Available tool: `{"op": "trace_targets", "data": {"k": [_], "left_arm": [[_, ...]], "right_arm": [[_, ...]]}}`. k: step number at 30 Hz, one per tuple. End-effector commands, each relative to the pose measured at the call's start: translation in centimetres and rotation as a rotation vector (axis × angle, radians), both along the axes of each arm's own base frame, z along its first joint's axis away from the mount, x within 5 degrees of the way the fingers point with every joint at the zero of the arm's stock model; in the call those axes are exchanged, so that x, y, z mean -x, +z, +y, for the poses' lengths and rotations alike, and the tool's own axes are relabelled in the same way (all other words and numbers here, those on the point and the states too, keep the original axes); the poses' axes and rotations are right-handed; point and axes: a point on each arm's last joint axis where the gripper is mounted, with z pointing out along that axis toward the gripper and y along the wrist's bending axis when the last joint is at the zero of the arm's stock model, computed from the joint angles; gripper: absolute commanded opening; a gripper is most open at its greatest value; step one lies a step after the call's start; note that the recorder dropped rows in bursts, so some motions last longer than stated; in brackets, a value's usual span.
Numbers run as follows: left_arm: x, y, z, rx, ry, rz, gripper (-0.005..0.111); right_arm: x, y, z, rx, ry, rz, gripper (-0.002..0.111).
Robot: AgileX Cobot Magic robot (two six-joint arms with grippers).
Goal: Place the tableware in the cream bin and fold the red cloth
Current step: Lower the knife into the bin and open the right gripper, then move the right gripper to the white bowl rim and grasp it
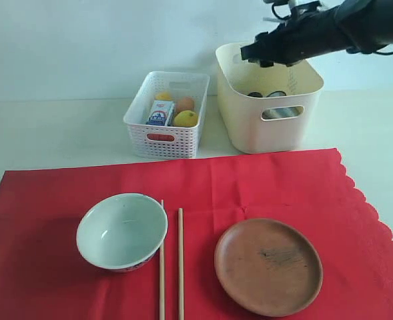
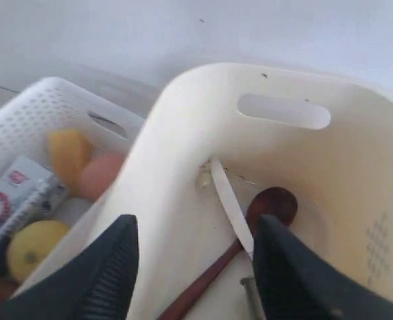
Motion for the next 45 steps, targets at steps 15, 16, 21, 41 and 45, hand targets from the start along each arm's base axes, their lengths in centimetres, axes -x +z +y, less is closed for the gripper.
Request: {"op": "trace_targets", "data": {"k": [15, 16, 21, 41, 45], "left_arm": [[0.0, 0.3, -0.1, 0.013, -0.008, -0.019, 0.0], [0.0, 0.3, -0.1, 0.013, -0.008, -0.019, 0.0], [0.0, 0.3, -0.1, 0.013, -0.008, -0.019, 0.0], [0.0, 0.3, -0.1, 0.013, -0.008, -0.019, 0.0], [0.0, 0.3, -0.1, 0.013, -0.008, -0.019, 0.0]], "right_arm": [[10.0, 9.5, -2.2, 0.023, -0.03, 0.13, 0.047], [10.6, 9.5, -2.4, 0.021, -0.036, 0.121, 0.046], [12.9, 9.3, -3.0, 0.016, -0.059, 0.09, 0.046], [16.9, 4.3, 1.9, 0.04, 0.012, -0.155, 0.045], [16.7, 3.8, 2.5, 0.071, 0.025, -0.176, 0.045]]}}
